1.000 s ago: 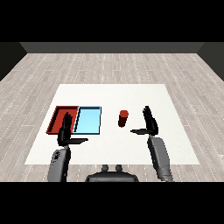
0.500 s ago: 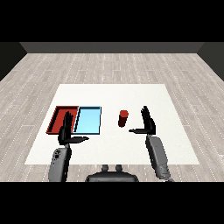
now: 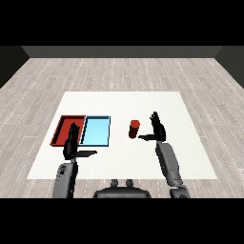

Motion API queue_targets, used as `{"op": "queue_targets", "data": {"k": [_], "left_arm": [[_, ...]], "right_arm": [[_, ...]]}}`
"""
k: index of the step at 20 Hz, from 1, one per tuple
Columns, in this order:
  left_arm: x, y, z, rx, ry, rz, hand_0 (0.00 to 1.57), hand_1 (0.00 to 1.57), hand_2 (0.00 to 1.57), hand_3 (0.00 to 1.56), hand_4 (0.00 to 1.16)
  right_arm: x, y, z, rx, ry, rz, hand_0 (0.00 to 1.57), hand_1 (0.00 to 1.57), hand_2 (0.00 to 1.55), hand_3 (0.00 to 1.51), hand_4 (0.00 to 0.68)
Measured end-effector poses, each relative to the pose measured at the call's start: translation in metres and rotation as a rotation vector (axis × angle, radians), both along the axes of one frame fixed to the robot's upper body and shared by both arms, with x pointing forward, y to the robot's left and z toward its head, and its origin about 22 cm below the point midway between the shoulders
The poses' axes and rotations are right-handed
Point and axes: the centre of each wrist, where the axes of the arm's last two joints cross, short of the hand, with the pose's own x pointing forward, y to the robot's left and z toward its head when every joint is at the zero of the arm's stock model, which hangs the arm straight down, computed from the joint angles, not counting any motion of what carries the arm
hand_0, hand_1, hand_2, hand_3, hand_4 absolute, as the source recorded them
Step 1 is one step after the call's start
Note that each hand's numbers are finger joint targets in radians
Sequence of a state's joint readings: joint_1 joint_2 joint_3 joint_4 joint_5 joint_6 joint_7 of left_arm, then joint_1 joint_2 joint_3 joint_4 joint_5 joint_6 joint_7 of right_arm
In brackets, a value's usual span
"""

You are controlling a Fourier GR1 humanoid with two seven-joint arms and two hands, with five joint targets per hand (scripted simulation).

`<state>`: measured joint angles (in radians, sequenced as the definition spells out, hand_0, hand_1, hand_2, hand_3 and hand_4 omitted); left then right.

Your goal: Pick the red can and put it in the red box

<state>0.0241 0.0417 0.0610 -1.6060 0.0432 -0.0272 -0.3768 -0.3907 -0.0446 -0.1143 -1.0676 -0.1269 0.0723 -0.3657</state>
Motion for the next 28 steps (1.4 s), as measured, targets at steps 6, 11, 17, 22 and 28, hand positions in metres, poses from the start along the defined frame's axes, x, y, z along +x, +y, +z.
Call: {"op": "queue_targets", "data": {"k": [6,11,17,22,28], "left_arm": [[0.001,0.001,0.001,-0.015,-0.004,-0.005,0.00,0.00,0.00,0.00,0.00],[0.007,-0.003,0.004,-0.025,-0.010,-0.010,0.00,0.00,0.00,0.00,0.00],[0.010,0.006,0.003,-0.024,-0.008,-0.010,0.00,0.00,0.00,0.00,0.00],[0.004,0.002,-0.003,-0.029,-0.012,-0.011,0.00,0.00,0.00,0.00,0.00],[-0.003,0.007,0.008,-0.033,-0.013,-0.012,0.00,0.00,0.00,0.00,0.00]], "right_arm": [[0.012,0.018,-0.014,0.029,0.030,0.002,0.00,0.00,0.00,0.00,0.000],[0.012,0.027,-0.024,0.052,0.041,0.011,0.00,0.00,0.00,0.00,0.000],[0.016,0.039,-0.033,0.087,0.047,0.020,0.00,0.00,0.00,0.00,0.000],[0.021,0.040,-0.038,0.112,0.061,0.021,0.00,0.00,0.00,0.00,0.000],[0.027,0.048,-0.039,0.115,0.074,0.015,0.00,0.00,0.00,0.00,0.000]]}}
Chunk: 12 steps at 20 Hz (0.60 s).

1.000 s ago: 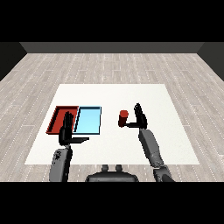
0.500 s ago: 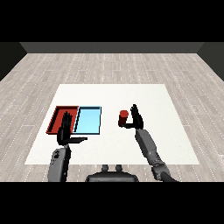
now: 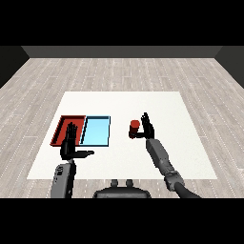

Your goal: Pick the red can and put it in the red box

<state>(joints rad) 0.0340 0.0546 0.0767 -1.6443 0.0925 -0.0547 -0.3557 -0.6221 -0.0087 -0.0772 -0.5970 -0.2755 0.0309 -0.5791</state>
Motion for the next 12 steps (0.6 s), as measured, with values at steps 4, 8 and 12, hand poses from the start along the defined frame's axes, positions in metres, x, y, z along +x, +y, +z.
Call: {"op": "queue_targets", "data": {"k": [4,8,12], "left_arm": [[0.0004,0.0012,-0.0031,-0.002,-0.004,0.004,0.00,0.00,0.00,0.00,0.00],[-0.0022,0.0011,-0.0039,-0.004,-0.002,0.004,0.00,0.00,0.00,0.00,0.00],[0.0058,-0.0035,-0.0052,-0.001,-0.006,0.013,0.00,0.00,0.00,0.00,0.00]], "right_arm": [[0.0023,0.0004,-0.0061,0.007,0.009,0.003,0.00,0.00,0.00,0.00,0.000],[0.0049,0.0042,-0.0098,0.012,0.010,0.014,0.00,0.00,0.00,0.00,0.000],[0.0092,0.0075,-0.0067,0.011,0.018,0.019,0.00,0.00,0.00,0.00,0.000]]}}
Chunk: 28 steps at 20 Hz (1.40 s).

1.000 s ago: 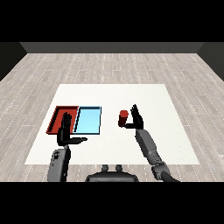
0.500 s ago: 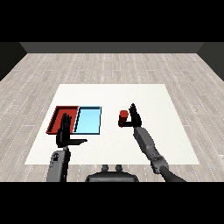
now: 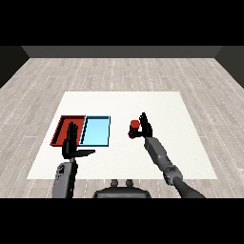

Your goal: Pick the red can and put it in the red box

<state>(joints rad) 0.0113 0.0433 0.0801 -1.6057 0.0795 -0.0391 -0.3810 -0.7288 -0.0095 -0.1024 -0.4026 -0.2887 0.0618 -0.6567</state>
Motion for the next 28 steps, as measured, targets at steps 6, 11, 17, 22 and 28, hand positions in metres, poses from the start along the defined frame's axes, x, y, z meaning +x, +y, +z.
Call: {"op": "queue_targets", "data": {"k": [6,11,17,22,28], "left_arm": [[-0.002,0.001,0.003,-0.003,0.008,-0.005,0.00,0.00,0.00,0.00,0.00],[-0.003,-0.001,0.003,0.002,0.007,-0.008,0.00,0.00,0.00,0.00,0.00],[-0.002,-0.003,0.005,0.003,0.001,0.002,0.00,0.00,0.00,0.00,0.00],[-0.007,-0.004,0.000,0.005,0.002,0.003,0.00,0.00,0.00,0.00,0.00],[-0.007,0.000,0.000,0.004,0.002,0.003,0.00,0.00,0.00,0.00,0.00]], "right_arm": [[0.005,0.003,0.006,-0.010,0.004,0.002,0.00,0.00,0.00,0.00,0.000],[0.006,0.012,0.006,-0.008,0.014,0.003,0.00,0.00,0.00,0.00,0.000],[0.007,0.014,0.005,-0.016,0.026,0.009,0.00,0.00,0.00,0.00,0.000],[0.004,0.013,0.000,-0.020,0.030,0.012,0.00,0.00,0.00,0.00,0.000],[0.009,0.019,0.004,-0.028,0.047,0.001,1.31,1.31,1.38,1.35,0.301]]}}
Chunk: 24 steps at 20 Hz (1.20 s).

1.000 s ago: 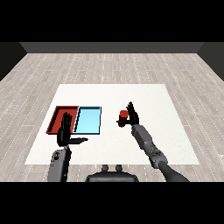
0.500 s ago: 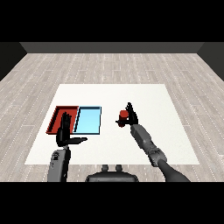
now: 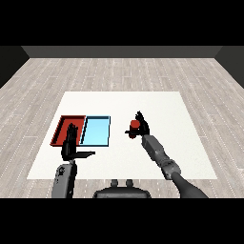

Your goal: Pick the red can and put it in the red box

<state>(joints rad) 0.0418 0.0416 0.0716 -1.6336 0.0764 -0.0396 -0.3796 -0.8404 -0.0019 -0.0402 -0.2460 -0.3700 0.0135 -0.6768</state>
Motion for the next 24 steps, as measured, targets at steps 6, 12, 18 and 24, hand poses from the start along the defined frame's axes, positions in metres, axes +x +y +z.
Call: {"op": "queue_targets", "data": {"k": [6,12,18,24], "left_arm": [[0.004,0.008,0.003,-0.002,-0.002,-0.006,0.00,0.00,0.00,0.00,0.00],[0.002,-0.002,0.004,0.009,-0.005,0.000,0.00,0.00,0.00,0.00,0.00],[0.002,-0.007,0.005,0.011,-0.007,-0.018,0.00,0.00,0.00,0.00,0.00],[0.008,-0.014,0.003,0.035,0.021,-0.034,0.00,0.00,0.00,0.00,0.00]], "right_arm": [[0.005,0.004,0.006,-0.077,0.011,-0.046,1.50,1.50,1.46,1.44,0.667],[0.006,-0.001,0.009,-0.145,-0.014,-0.056,1.46,1.46,1.45,1.42,0.643],[0.007,0.007,0.015,-0.167,-0.065,-0.060,1.46,1.46,1.45,1.41,0.659],[0.006,0.013,0.026,-0.151,-0.140,-0.055,1.45,1.45,1.44,1.41,0.649]]}}
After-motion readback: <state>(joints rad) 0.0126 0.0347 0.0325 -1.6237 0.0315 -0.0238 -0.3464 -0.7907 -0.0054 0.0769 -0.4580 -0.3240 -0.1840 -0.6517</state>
